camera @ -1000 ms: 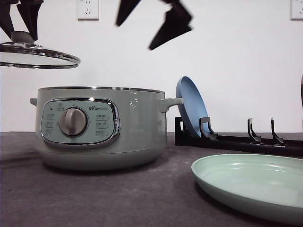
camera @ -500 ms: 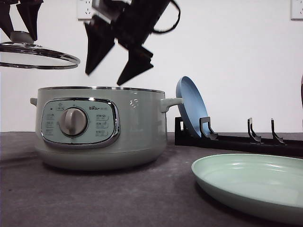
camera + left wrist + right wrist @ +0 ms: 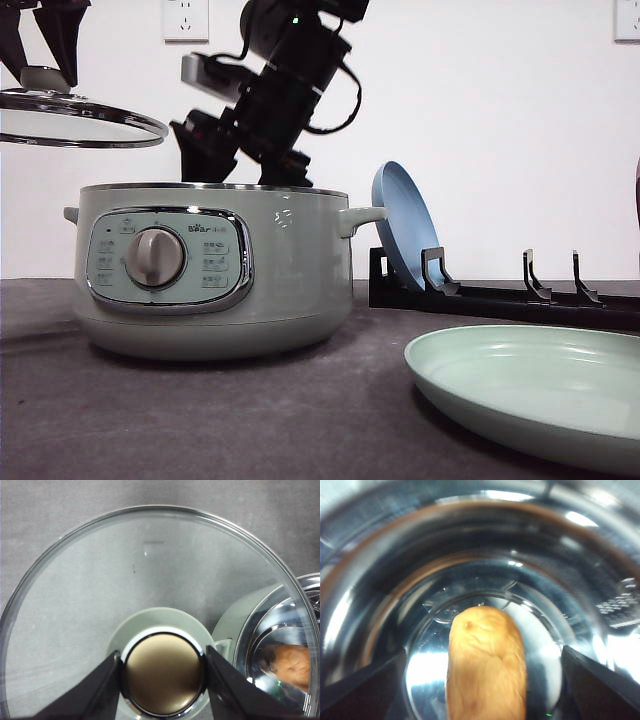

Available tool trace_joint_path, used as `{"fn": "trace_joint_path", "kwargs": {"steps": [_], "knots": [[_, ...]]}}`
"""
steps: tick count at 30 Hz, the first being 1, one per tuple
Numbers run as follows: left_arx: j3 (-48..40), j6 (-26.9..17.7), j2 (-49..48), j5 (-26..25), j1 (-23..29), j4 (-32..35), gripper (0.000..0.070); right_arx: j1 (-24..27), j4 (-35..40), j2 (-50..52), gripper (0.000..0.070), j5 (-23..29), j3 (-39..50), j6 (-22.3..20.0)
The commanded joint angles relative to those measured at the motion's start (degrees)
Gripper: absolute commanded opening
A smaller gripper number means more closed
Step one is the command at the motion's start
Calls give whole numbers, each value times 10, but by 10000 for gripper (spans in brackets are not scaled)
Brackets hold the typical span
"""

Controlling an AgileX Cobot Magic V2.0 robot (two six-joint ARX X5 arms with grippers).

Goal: Transfer potato from steamer to green plate

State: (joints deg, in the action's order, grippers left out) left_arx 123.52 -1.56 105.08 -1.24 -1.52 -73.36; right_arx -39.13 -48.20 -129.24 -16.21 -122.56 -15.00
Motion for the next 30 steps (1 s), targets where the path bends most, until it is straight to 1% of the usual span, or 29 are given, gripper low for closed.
{"fn": "trace_joint_path", "kwargs": {"steps": [1,9,10,13,16,19,24,25,30], "knots": [[27,3,1,0,1,16,0,-9,7,-20,616,2,-17,-7],[27,3,1,0,1,16,0,-13,1,-42,608,9,-17,-5],[27,3,1,0,1,16,0,-13,1,-42,600,10,-16,-4],[27,2,1,0,1,16,0,-17,-2,-43,533,11,-16,-3],[27,1,1,0,1,16,0,-17,-4,-43,520,13,-16,0],[27,1,1,0,1,16,0,-17,-11,-43,480,19,-15,0],[27,1,1,0,1,16,0,-18,-18,-45,469,28,-15,1],[27,1,1,0,1,16,0,-18,-19,-46,456,28,-15,1],[27,1,1,0,1,18,0,-19,-20,-49,340,28,-15,13]]}}
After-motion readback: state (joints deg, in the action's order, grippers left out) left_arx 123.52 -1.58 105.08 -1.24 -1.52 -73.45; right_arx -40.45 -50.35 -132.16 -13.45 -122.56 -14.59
